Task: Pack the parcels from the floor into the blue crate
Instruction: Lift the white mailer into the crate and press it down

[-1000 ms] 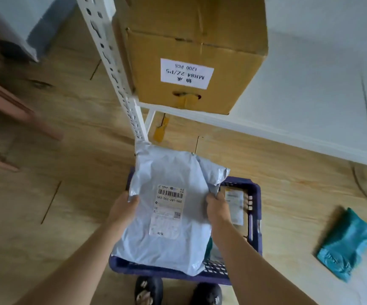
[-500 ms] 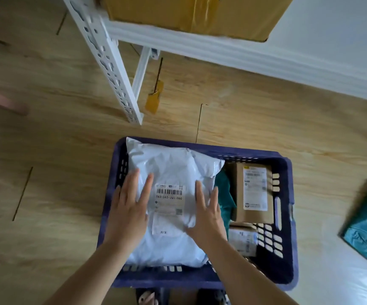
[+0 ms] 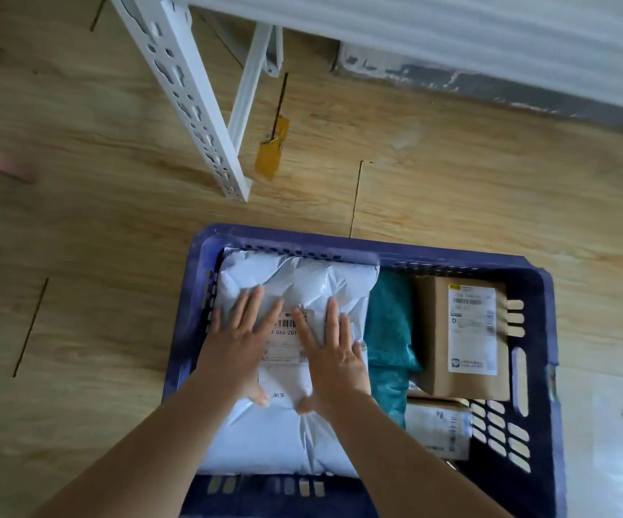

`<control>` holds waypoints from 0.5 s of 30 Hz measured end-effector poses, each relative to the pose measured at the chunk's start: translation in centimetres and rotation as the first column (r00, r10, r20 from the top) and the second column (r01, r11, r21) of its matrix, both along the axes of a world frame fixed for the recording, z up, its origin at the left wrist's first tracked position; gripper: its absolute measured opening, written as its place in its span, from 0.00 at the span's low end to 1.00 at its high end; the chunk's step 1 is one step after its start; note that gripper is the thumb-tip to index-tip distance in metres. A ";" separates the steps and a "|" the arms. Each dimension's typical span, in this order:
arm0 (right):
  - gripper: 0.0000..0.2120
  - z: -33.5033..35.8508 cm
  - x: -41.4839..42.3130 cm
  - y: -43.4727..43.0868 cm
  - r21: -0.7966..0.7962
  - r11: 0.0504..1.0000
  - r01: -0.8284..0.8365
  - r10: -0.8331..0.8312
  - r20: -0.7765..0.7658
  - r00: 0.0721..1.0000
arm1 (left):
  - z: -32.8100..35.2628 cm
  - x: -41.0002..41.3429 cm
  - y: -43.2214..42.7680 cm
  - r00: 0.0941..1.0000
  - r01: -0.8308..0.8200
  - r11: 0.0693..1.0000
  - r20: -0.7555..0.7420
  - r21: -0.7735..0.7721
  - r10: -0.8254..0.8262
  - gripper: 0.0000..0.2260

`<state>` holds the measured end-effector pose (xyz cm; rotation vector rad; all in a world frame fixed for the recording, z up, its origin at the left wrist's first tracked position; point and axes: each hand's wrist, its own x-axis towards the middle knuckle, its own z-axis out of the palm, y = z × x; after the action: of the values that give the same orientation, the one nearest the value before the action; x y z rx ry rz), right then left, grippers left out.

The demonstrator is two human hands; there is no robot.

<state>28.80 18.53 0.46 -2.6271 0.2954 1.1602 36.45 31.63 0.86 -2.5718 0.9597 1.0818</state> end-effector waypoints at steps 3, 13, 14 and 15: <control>0.68 -1.6 0.2 0.1 -0.022 0.999 -0.026 0.025 -0.027 0.999 | -2.0 0.0 0.2 1.000 -0.007 0.999 0.006 -0.037 0.007 0.65; 0.64 -0.7 0.6 -0.7 0.005 0.998 -0.065 0.066 -0.088 0.994 | -0.6 -0.6 -1.4 1.000 0.002 0.993 0.021 0.117 -0.004 0.63; 0.62 0.2 0.5 -1.0 0.024 0.998 -0.060 0.062 -0.073 0.995 | 0.3 -0.7 -1.5 0.999 0.002 0.991 0.033 0.137 -0.007 0.62; 0.60 1.3 0.4 -1.4 0.043 0.998 -0.055 0.057 -0.049 0.997 | 1.4 -0.7 -1.7 0.999 -0.001 0.988 0.034 0.154 -0.004 0.61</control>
<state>29.21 17.16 1.73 -2.5890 0.2066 1.2387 35.72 29.88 2.26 -2.4570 0.8352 1.0641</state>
